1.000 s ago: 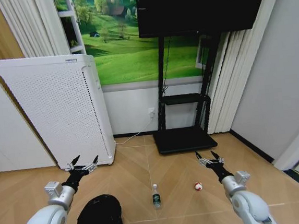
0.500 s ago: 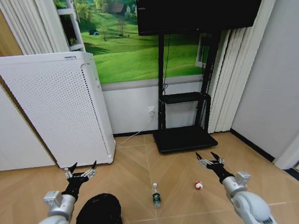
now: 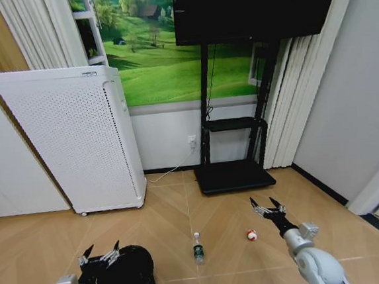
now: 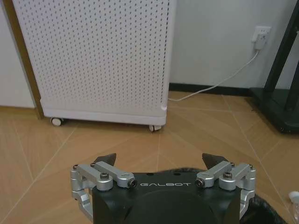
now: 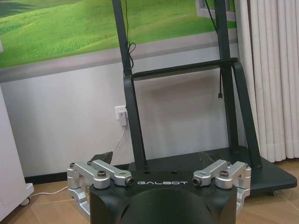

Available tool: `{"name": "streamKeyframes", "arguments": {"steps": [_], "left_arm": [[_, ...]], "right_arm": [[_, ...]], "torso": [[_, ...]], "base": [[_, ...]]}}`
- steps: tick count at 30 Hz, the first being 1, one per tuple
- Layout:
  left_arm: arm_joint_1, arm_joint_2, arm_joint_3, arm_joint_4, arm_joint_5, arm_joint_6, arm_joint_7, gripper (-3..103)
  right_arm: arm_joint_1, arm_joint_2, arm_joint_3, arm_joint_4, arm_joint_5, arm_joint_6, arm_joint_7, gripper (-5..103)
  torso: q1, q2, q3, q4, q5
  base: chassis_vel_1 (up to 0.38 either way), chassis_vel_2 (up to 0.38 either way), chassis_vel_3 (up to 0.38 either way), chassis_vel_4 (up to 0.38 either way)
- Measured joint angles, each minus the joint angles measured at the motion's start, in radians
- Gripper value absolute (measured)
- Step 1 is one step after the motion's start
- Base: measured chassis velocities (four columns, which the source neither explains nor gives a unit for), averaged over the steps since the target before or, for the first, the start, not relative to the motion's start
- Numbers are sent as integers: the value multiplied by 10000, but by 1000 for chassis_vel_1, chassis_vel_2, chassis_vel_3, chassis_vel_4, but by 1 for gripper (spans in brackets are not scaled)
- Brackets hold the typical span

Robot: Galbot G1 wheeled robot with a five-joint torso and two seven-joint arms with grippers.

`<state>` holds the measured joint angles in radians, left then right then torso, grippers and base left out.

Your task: Pick up the trash bin and place the garbage on the floor into it.

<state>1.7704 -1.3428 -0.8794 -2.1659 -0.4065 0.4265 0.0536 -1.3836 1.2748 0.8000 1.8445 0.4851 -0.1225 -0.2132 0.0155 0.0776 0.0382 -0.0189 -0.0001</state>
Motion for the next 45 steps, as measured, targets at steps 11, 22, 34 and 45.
{"name": "streamKeyframes", "arguments": {"steps": [11, 22, 34, 45], "left_arm": [[910, 140, -789, 248, -505, -16, 304, 100], [114, 412, -546, 1380, -559, -30, 621, 100], [-182, 451, -282, 1423, -908, 1064, 296, 100], [-393, 504, -302, 1568, -1078, 1534, 133, 100]], "right_arm": [[112, 44, -17, -123, -8, -9, 57, 100], [100, 22, -12, -164, -19, -1, 188, 100], [165, 38, 12, -173, -46, -1, 242, 100], [286, 137, -86, -295, -128, -2, 274, 100]], "torso": [[4, 22, 17, 1, 3], [7, 35, 29, -2, 0], [9, 43, 35, 1, 1], [10, 47, 38, -1, 1]], "base": [[0, 0, 0, 0], [0, 0, 0, 0], [0, 0, 0, 0], [0, 0, 0, 0]]}}
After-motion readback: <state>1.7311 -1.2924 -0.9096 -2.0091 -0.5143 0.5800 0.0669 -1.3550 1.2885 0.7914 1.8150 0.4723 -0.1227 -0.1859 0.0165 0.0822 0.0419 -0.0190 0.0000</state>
